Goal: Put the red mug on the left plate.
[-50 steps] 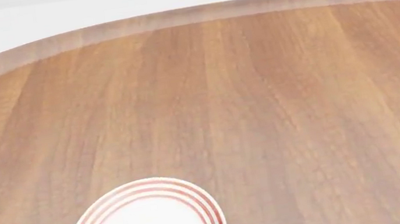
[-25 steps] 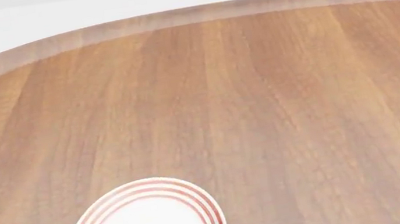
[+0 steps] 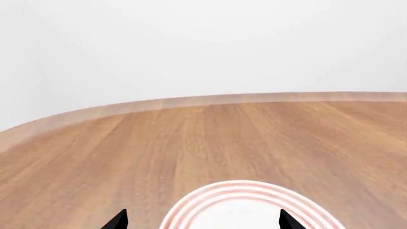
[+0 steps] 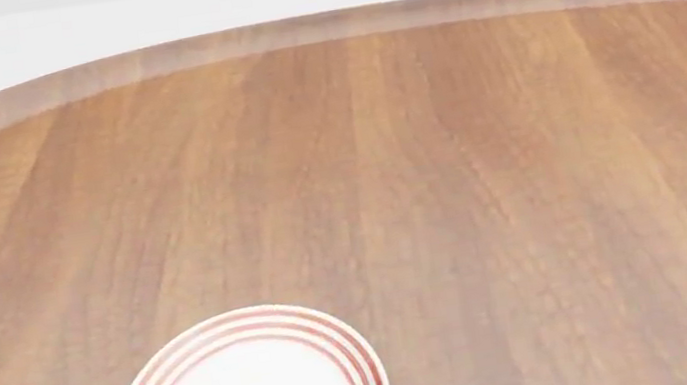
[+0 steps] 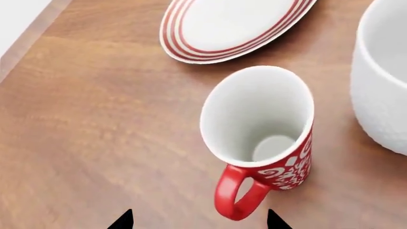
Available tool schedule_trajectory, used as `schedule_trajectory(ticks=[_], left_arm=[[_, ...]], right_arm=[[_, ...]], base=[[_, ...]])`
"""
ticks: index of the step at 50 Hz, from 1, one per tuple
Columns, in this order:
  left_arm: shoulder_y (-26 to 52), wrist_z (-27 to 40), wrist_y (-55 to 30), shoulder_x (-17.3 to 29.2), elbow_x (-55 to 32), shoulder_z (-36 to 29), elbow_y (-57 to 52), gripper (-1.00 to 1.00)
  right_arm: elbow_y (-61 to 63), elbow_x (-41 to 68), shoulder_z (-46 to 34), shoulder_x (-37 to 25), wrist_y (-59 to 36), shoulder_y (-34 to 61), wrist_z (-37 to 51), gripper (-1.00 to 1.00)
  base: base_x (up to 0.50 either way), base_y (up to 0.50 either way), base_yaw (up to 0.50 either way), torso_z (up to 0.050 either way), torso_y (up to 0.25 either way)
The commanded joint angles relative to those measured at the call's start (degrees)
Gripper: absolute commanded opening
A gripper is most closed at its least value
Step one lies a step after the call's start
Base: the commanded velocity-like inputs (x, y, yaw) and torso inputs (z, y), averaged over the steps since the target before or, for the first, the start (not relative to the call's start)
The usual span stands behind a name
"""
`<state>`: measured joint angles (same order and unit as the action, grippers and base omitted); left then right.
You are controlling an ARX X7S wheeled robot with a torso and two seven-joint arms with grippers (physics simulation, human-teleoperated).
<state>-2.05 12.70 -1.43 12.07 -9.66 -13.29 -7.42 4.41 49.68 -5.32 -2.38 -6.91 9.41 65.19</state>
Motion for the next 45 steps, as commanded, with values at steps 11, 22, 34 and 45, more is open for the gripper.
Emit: schedule_trajectory(ticks=[11,22,34,45], left_arm=[[0.2,0.6,0.4,0.6,-0.5,-0.5,0.2,1.0],[0.5,1.0,1.0,0.9,-0.9,-0.5,1.0,1.0],[0.0,1.5,0.7,1.4,-1.2,-0.8,-0.3,1.0],[0.2,1.7,0.8,1.6,-1.5,-1.0,-0.1,1.0]], right_arm=[[-6.4,0.8,-0.6,-1.2,2.7,4.3,2.0,1.0],[-10.3,1.1,-0.5,-1.3,4.3,5.9,2.0,1.0],[-15.4,1.8,-1.3,-0.7,5.9,6.7,0.5,1.0],[-17.6,2.2,-2.1,-1.0,6.7,8.1,0.9,1.0]], base=[[0.0,0.0,0.0,0.0,0.0],[0.0,0.0,0.0,0.0,0.0],[0.0,0.0,0.0,0.0,0.0],[0.0,0.0,0.0,0.0,0.0]])
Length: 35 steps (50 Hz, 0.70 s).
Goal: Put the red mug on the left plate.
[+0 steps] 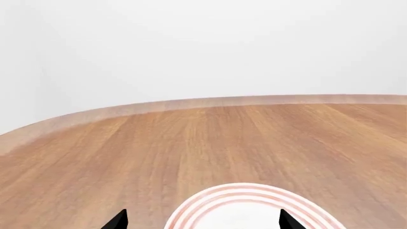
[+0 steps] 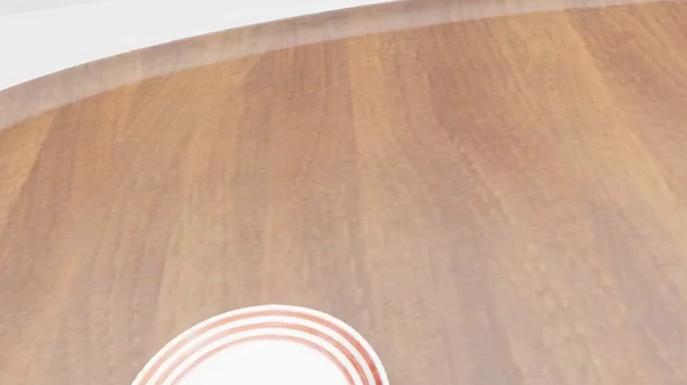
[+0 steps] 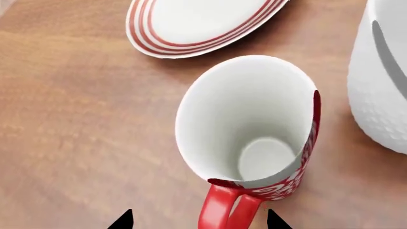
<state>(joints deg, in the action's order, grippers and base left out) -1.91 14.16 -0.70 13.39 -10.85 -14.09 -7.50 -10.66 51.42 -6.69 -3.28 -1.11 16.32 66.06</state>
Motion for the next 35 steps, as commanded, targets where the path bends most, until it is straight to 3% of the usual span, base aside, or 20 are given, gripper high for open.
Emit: schedule_trajectory(ticks=[1,13,14,35], left_arm=[[0.0,0.3,0.1,0.3,-0.3,-0.3,-0.1,1.0],[0.1,0.6,0.2,0.5,-0.5,-0.5,0.0,1.0],[0.1,0.6,0.2,0.6,-0.6,-0.5,0.0,1.0],[0.0,1.1,0.4,1.1,-0.9,-0.9,-0.3,1.0]], right_arm=[[-2.6,0.4,-0.8,-0.2,0.9,1.4,0.0,1.0],[-1.8,0.4,-2.2,-0.7,1.1,2.0,1.2,1.0],[-1.7,0.3,-2.4,-0.8,1.1,1.9,1.2,-1.0],[11.6,0.3,-6.0,-3.4,0.2,-2.0,4.6,-1.0]], base=[[0.0,0.0,0.0,0.0,0.0],[0.0,0.0,0.0,0.0,0.0],[0.0,0.0,0.0,0.0,0.0],[0.0,0.0,0.0,0.0,0.001]])
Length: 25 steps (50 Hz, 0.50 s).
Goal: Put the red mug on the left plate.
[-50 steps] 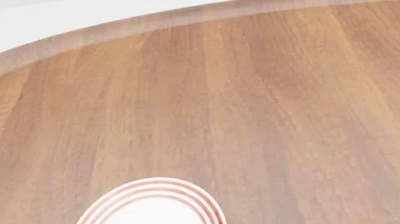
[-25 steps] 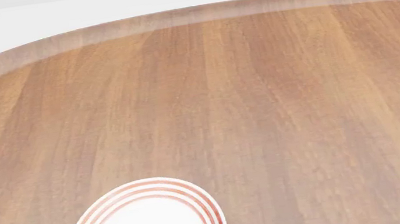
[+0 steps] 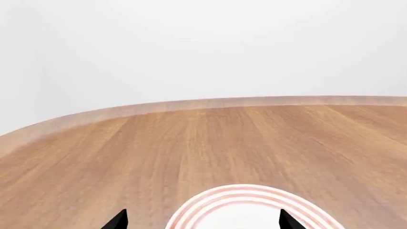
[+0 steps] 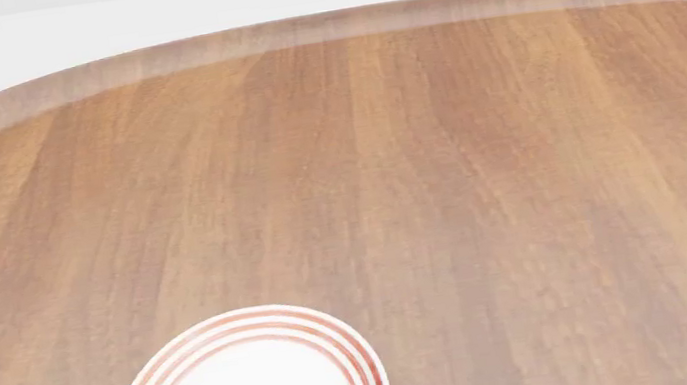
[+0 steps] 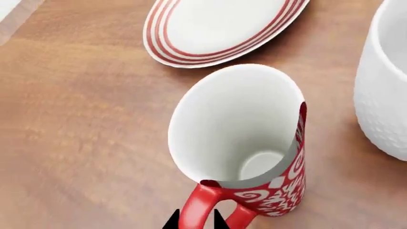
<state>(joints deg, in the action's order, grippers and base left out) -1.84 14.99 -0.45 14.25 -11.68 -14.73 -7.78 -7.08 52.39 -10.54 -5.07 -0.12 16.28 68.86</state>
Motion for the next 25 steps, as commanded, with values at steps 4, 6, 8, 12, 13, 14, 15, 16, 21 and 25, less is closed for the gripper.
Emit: schedule_trajectory(ticks=[4,6,8,12,13,14,15,16,21,25], left_arm=[[-0.2,0.4,0.1,0.4,-0.2,-0.3,-0.3,1.0],[-0.2,0.4,0.1,0.4,-0.3,-0.3,-0.4,1.0],[-0.1,0.5,0.2,0.4,-0.2,-0.4,-0.3,1.0],[-0.1,0.6,0.1,0.5,-0.4,-0.4,-0.4,1.0],[-0.2,0.6,0.1,0.6,-0.4,-0.4,-0.5,1.0],[-0.2,0.6,0.2,0.6,-0.4,-0.4,-0.5,1.0],[-0.1,0.6,0.2,0.6,-0.4,-0.5,-0.4,1.0],[-0.1,0.7,0.2,0.6,-0.4,-0.5,-0.4,1.0],[-0.2,0.8,0.2,0.7,-0.5,-0.6,-0.6,1.0],[-0.1,0.9,0.2,0.8,-0.7,-0.6,-0.6,1.0]], right_arm=[[11.4,-0.6,-2.8,-2.2,-1.3,-2.8,2.6,-1.0],[13.3,-0.7,-3.6,-2.7,-1.8,-3.2,2.6,-1.0],[15.0,-0.8,-4.3,-3.0,-1.9,-3.5,2.4,-1.0],[19.8,-1.5,-6.2,-4.2,-2.9,-4.2,2.2,-1.0],[20.7,-1.3,-6.6,-4.5,-3.2,-4.4,2.0,-1.0],[21.4,-1.2,-7.0,-4.6,-3.3,-4.5,1.6,-1.0],[23.2,-1.9,-7.6,-5.0,-3.6,-4.7,1.9,-1.0],[23.9,-2.0,-8.0,-5.2,-3.7,-4.8,1.9,-1.0],[27.6,-2.3,-10.3,-6.0,-4.9,-5.0,1.1,-1.0],[30.0,-2.9,-11.7,-6.4,-5.2,-4.9,0.3,-1.0]], base=[[0.0,0.0,0.0,0.0,0.0],[0.0,0.0,0.0,0.0,0.0],[0.0,0.0,0.0,0.0,0.0],[0.0,0.0,0.0,0.0,0.0],[0.0,0.0,0.0,0.0,0.0],[0.0,0.0,0.0,0.0,0.0],[0.0,0.0,0.0,0.0,0.0],[0.0,0.0,0.0,0.0,0.0],[0.0,0.0,0.0,0.0,0.0],[0.0,0.0,0.0,0.0,0.0]])
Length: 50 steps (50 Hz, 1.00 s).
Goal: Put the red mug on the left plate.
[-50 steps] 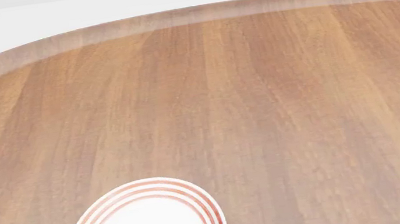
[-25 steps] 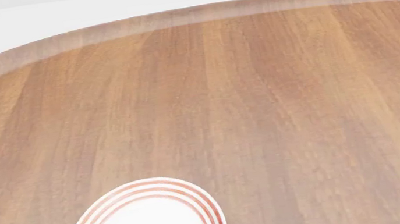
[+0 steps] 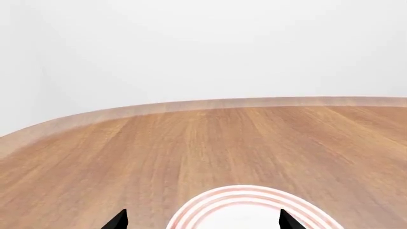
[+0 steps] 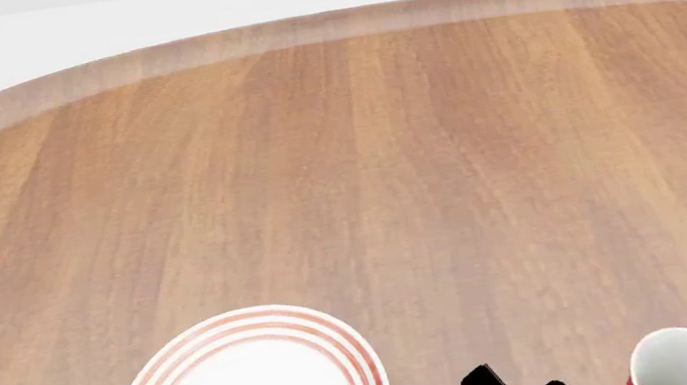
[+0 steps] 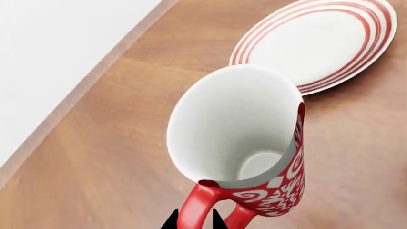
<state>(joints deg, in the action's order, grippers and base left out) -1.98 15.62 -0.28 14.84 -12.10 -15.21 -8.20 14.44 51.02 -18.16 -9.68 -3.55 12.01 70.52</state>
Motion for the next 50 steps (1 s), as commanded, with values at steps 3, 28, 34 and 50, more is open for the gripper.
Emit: schedule_trajectory(ticks=[3,28,34,50], left_arm=[[0.1,0.3,0.1,0.3,-0.4,-0.1,0.0,1.0],[-0.1,0.9,0.2,0.8,-0.8,-0.4,-0.5,1.0],[-0.1,1.1,0.4,0.9,-0.8,-0.5,-0.3,1.0],[0.1,1.4,0.4,1.1,-0.9,-0.9,-0.2,1.0]], right_arm=[[10.7,-1.7,-5.6,-2.4,-2.9,-0.2,-1.8,-1.0],[20.1,-4.4,-18.8,-5.2,-6.7,1.6,-13.8,-1.0],[15.7,-4.1,-21.2,-5.9,-6.3,3.2,-21.3,-1.0],[3.9,-2.8,-25.0,-7.7,-10.0,10.7,-34.6,-1.0]], base=[[0.0,0.0,0.0,0.0,0.0],[0.0,0.0,0.0,0.0,0.0],[0.0,0.0,0.0,0.0,0.002],[0.0,0.0,0.0,0.0,0.0]])
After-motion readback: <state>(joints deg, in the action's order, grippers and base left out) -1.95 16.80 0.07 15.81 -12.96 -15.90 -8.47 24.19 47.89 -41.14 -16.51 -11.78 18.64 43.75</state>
